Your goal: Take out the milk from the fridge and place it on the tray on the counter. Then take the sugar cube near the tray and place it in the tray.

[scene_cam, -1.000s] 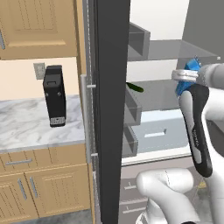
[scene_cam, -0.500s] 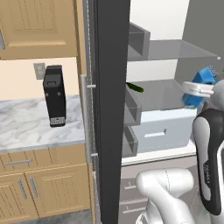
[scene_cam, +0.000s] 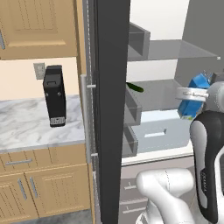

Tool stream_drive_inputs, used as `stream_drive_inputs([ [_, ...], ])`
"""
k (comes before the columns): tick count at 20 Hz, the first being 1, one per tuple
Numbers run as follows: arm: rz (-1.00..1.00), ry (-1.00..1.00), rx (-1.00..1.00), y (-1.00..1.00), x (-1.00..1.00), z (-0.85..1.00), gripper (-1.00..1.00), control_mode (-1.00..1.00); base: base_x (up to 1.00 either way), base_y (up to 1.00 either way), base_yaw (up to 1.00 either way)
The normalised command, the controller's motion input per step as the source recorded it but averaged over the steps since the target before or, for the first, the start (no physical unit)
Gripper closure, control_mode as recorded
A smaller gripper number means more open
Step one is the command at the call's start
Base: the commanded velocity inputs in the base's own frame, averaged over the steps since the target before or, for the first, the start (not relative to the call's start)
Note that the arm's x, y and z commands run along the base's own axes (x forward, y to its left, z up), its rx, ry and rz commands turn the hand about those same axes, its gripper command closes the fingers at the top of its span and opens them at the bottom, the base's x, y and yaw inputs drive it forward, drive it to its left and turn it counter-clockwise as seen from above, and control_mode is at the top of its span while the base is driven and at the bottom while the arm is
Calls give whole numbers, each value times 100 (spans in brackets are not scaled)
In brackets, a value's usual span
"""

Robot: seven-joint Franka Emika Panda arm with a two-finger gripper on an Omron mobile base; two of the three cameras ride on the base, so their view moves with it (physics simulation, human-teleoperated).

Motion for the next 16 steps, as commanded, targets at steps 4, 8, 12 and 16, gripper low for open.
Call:
stream_drive_inputs([
  [4, 0, 9, 0, 0, -25, 10, 100, -100, 0, 0, 0],
  [8, 0, 9, 0, 4, -9, 3, 100, -100, 0, 0, 0],
  [12, 0, 13, 0, 0, 0, 0, 100, -100, 0, 0, 0],
  [16, 0, 9, 0, 0, -3, 0, 100, -100, 0, 0, 0],
])
